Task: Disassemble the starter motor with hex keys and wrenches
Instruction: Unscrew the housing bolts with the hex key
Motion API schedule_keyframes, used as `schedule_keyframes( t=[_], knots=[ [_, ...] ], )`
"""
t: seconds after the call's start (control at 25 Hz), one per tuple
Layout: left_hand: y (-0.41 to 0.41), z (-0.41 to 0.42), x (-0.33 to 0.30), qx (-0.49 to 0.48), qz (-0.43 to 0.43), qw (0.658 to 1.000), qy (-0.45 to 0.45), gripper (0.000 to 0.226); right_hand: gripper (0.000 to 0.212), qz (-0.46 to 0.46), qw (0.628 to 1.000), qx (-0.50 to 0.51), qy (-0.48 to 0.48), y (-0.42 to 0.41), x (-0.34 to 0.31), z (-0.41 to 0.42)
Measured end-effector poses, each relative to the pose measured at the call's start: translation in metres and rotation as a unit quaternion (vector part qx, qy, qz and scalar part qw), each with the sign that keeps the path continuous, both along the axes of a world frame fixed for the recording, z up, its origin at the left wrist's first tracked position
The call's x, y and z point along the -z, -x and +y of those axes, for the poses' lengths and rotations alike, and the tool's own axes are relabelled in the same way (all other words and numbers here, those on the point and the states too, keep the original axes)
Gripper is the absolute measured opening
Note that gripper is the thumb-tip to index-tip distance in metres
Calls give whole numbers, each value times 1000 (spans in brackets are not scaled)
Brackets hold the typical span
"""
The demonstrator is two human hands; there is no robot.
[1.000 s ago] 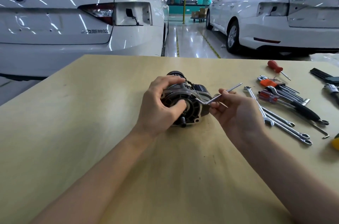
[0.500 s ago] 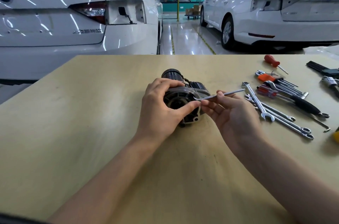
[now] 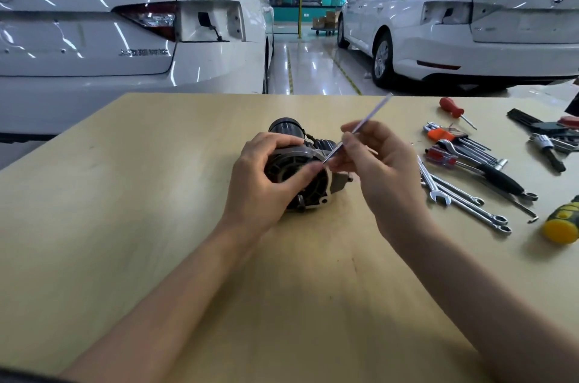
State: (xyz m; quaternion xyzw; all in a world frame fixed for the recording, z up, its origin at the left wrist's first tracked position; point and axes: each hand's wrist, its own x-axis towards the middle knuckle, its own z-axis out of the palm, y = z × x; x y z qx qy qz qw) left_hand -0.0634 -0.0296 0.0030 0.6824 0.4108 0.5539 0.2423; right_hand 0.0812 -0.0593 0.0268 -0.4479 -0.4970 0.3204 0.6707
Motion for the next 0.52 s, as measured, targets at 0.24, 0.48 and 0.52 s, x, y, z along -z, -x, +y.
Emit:
schedule_keyframes(
  t=[0.24,0.48,0.52],
  knots=[
    [16,19,-10,50,-411,893,178,40,28,-500,840,1,-211,17,-3,7],
    [25,28,-5,68,-495,819,283,43,27,-670,717,-40,-186,20,-5,8],
    [24,28,-4,77,-492,819,285,43,26,-675,713,-37,-184,20,-5,9]
  ],
)
